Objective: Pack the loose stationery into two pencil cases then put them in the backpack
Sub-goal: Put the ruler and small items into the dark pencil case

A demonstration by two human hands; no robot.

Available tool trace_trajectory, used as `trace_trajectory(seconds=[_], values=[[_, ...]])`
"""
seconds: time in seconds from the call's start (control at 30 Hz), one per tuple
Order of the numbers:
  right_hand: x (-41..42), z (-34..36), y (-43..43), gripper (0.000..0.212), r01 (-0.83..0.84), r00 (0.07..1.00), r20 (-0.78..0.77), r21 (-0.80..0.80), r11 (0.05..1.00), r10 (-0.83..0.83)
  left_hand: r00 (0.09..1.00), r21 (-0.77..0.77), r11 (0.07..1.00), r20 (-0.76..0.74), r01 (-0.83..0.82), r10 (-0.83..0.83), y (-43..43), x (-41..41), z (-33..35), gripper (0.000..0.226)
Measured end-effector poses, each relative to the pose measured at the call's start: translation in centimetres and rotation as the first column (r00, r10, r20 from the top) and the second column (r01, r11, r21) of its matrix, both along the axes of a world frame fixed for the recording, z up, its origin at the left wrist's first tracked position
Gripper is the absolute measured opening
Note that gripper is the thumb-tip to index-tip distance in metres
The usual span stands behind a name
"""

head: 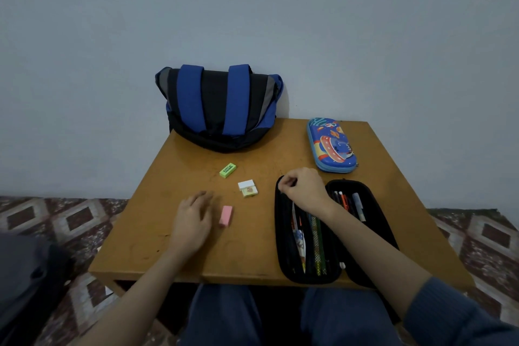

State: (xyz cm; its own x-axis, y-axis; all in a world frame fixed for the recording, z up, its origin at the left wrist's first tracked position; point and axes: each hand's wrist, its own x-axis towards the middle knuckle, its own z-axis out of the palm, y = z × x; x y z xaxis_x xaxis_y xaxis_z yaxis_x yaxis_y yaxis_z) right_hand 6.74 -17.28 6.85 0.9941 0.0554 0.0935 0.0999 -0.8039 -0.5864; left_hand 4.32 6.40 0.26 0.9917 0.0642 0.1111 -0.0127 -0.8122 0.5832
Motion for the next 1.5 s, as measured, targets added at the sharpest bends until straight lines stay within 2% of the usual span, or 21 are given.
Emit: trace_trajectory(seconds=[0.07, 0.1, 0.23, 0.33, 0.43, 0.53, 0.73, 0.93, 1.03, 1.17, 1.33, 1.5], values=[[0.4, -0.1, 1.4, 0.014, -0.015, 1.0, -0.006, -0.012, 1.0, 0.015, 0.998, 0.094, 0.995, 0.042, 0.043, -0.047, 1.4, -0.3, -1.2, 0.042], [0.6, -0.3, 2.3, 0.015, -0.033, 0.999, -0.008, -0.016, 0.999, 0.033, 0.997, 0.094, 0.995, 0.06, 0.038, -0.044, 1.8, -0.5, -1.5, 0.045], [0.8, -1.1, 5.5, 0.017, -0.128, 0.991, -0.04, -0.074, 0.989, 0.125, 0.998, 0.015, 1.0, 0.055, -0.014, 0.014, 1.8, -0.5, -1.6, 0.056], [0.7, -2.0, 7.6, 0.032, -0.237, 0.97, -0.103, -0.206, 0.95, 0.219, 0.998, -0.008, 1.0, 0.056, -0.025, 0.026, 1.7, -0.4, -1.8, 0.056], [0.6, -3.0, 9.1, 0.051, -0.279, 0.957, -0.169, -0.332, 0.901, 0.234, 0.995, -0.01, 1.0, 0.091, -0.027, 0.028, 1.7, -0.4, -1.9, 0.055], [0.5, -3.7, 9.8, 0.051, -0.293, 0.952, -0.197, -0.366, 0.883, 0.234, 0.994, -0.012, 0.999, 0.101, -0.029, 0.03, 1.8, -0.4, -2.0, 0.054], [0.1, -3.6, 10.0, 0.042, -0.307, 0.947, -0.177, -0.253, 0.918, 0.268, 0.995, -0.025, 0.999, 0.092, -0.034, 0.036, 1.7, -0.3, -2.0, 0.05], [-1.2, -3.7, 10.3, 0.03, -0.293, 0.941, -0.176, 0.006, 0.956, 0.289, 0.994, -0.036, 0.999, 0.1, -0.032, 0.036, 1.8, -0.3, -2.1, 0.043], [-1.4, -3.6, 9.7, 0.017, -0.217, 0.945, -0.193, 0.228, 0.949, 0.262, 0.994, -0.032, 0.998, 0.096, -0.05, 0.053, 1.8, -0.3, -2.0, 0.04], [-0.9, -1.7, 6.4, 0.013, -0.026, 0.987, -0.135, 0.426, 0.904, 0.092, 0.993, -0.037, 0.996, 0.079, -0.081, 0.084, 1.7, -0.4, -1.8, 0.038], [0.1, 0.1, -0.5, 0.01, 0.141, 0.989, -0.101, 0.434, 0.89, -0.108, 0.992, -0.035, 0.996, 0.093, -0.076, 0.079, -0.1, -0.6, -0.7, 0.034], [-0.3, -0.5, -4.0, 0.025, 0.219, 0.972, -0.166, 0.358, 0.908, -0.169, 0.985, -0.105, 0.985, 0.118, 0.14, -0.127, -6.9, -1.8, 1.3, 0.017]])
